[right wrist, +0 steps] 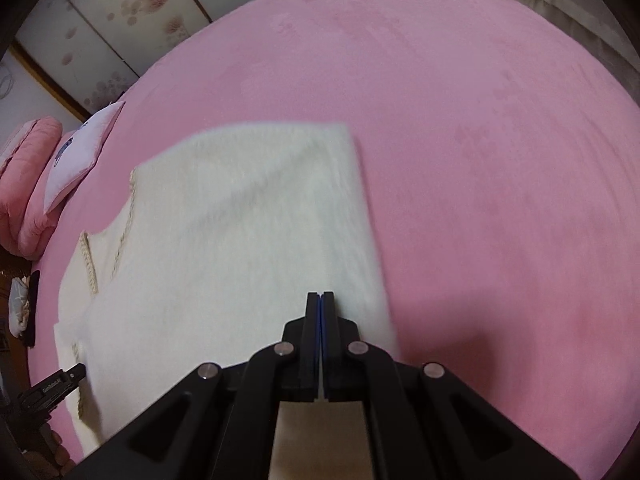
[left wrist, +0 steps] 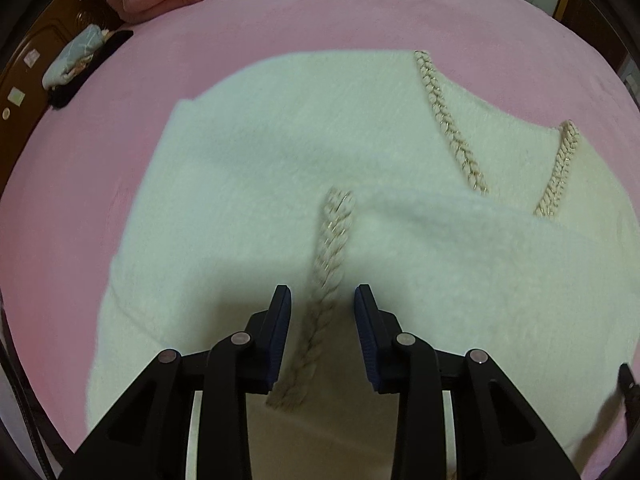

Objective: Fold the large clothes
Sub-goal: 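Smooth the folded cardigan with both tools, then grasp the braided hem of the cardigan with both tools and lift it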

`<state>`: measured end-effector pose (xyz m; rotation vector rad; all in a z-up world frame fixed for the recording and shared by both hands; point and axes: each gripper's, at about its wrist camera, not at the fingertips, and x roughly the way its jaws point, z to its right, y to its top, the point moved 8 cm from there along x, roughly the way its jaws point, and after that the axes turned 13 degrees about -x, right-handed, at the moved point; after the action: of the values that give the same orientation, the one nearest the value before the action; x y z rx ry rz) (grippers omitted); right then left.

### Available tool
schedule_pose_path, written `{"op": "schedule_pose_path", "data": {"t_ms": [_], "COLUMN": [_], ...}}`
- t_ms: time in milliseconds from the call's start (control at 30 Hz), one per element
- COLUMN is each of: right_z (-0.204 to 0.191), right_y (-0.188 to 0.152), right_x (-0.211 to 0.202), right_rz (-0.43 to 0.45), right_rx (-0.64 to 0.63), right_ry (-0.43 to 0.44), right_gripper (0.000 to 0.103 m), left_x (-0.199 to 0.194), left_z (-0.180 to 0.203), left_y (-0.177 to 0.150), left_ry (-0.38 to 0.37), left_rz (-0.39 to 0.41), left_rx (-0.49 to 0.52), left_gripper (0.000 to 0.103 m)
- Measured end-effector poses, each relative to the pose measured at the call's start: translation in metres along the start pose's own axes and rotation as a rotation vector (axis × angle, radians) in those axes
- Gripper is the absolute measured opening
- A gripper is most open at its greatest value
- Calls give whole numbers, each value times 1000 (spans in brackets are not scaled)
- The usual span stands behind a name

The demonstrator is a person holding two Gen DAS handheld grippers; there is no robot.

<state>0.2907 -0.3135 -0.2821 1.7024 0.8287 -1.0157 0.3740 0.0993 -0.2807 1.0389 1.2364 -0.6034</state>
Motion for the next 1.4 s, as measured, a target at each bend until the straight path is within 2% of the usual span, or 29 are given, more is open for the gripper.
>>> {"op": "schedule_pose_path", "data": {"t_ms": [200, 333, 367, 433, 600, 700, 733, 767, 833, 900, 967, 1000, 1067, 1100, 1133, 1200, 1400], "right_z": [-10, -28, -34, -44, -73, -92, -99, -106, -114, -117, -116, -113, -109, -106, -102, -96, -88], "right_y": [-49, -86, -96, -118, -162, -170, -173, -177, -184, -194, -206, -213, -222, -226, -230, -242, -258], "right_x": [-26, -41, -44, -47, -57, -67, -68, -69, -71, -77, -86, -93, -105, -113, -120, -138, -186], "right_rz": [-9, -40, -48, -85, -149, -119, -124, -136, -156, -165, -183, -191, -188, -179, -174, -166, -106], "right_rx": [46, 39, 33, 26, 4, -115, -171, -215, -270, -301, -317, -319, -315, -309, -304, -297, -316], "right_ry": [-6, -20, -18, -19, 27, 2, 1, 8, 28, 40, 56, 63, 69, 70, 71, 81, 87], "right_gripper": [0, 0, 3, 3, 4, 17, 26, 35, 42, 42, 45, 48, 59, 61, 63, 65, 72], "left_x": [-8, -22, -25, -25, -44, -56, -59, -62, -66, -71, -77, -82, -97, -104, -111, -128, -171], "left_z": [-25, -29, -31, -40, -55, -63, -67, -71, -78, -85, -90, -93, -97, -98, -99, -100, -109], "left_y": [-34, -50, -52, -58, -104, -141, -154, -166, -186, -207, -224, -231, -245, -249, -254, -263, -290], "left_ry": [-75, -102, -102, -105, -136, -128, -125, -121, -105, -96, -89, -84, -85, -87, -91, -109, -125], "left_rz": [5, 19, 18, -15, -104, -124, -134, -144, -163, -185, -203, -208, -204, -200, -196, -181, -133], "left_rx": [45, 105, 118, 137, 138, 151, 154, 157, 158, 148, 136, 129, 117, 113, 110, 108, 150], "left_gripper": [31, 31, 31, 32, 33, 42, 47, 48, 48, 51, 62, 65, 66, 70, 79, 85, 89]}}
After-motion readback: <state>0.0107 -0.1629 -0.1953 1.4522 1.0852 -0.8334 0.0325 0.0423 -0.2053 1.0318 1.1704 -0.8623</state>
